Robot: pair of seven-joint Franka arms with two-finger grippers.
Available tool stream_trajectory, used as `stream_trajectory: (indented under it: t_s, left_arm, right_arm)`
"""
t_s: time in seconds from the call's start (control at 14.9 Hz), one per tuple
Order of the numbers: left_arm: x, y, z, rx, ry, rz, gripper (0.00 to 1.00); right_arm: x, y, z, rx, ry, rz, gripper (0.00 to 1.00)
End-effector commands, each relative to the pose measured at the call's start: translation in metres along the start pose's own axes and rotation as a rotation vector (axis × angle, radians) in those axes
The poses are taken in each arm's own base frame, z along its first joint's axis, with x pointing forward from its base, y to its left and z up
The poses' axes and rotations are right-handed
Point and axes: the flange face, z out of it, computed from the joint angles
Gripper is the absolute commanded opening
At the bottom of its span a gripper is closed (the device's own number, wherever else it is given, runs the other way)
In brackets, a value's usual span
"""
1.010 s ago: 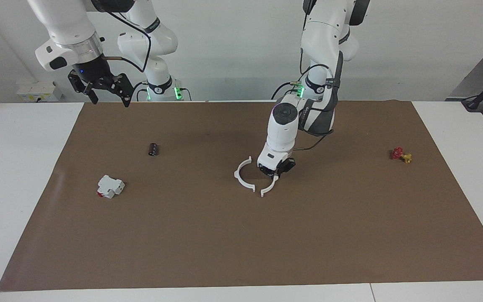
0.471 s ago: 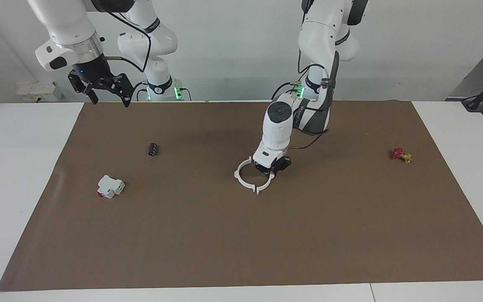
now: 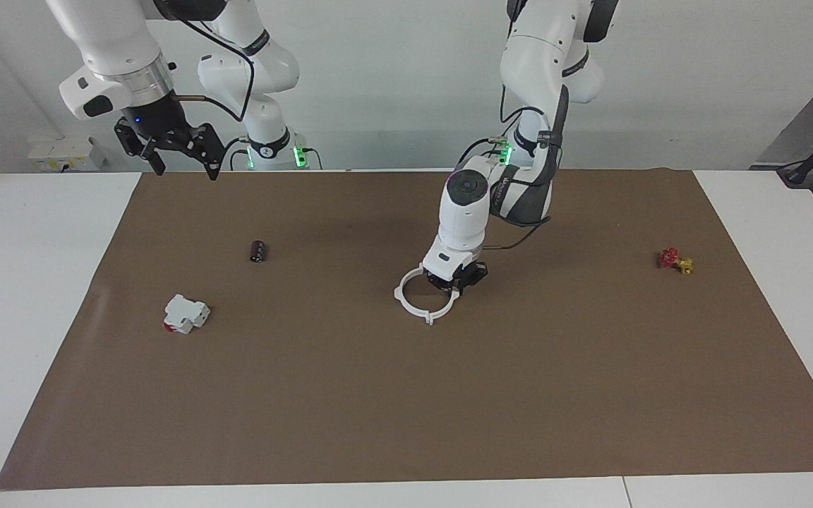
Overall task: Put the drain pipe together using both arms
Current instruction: 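Press the held half onto the centered half to close the ring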
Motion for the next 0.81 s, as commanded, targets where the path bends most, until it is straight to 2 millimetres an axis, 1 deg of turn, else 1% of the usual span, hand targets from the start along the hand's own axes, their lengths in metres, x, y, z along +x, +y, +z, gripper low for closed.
stream_trajectory:
  t_s: [0.0,0.34,0.47,0.67,0.74]
  left_arm:
    - [-0.016,-0.008,-0.005,0.036,-0.014,-0.011,0.0]
    - [-0.017,-0.007,-0.006,0.03,-0.006,-0.07,0.0]
    - [-0.021,-0.001,-0.007,0.025,0.001,-0.083,0.0]
    - [-0.02,0.003,-0.008,0.004,0.024,-0.098,0.0]
    - [-0.021,0.002,-0.006,0.006,0.021,-0.098,0.0]
  right_arm:
    - [-0.007,0.003,-0.003,0.021,-0.008,-0.022,1.0]
    - [-0.007,0.003,-0.003,0.021,-0.008,-0.022,1.0]
    - [-0.007,0.003,-0.003,0.021,-0.008,-0.022,1.0]
    - [-0.007,0.003,-0.003,0.022,-0.007,-0.022,1.0]
    - [-0.007,0.003,-0.003,0.021,-0.008,-0.022,1.0]
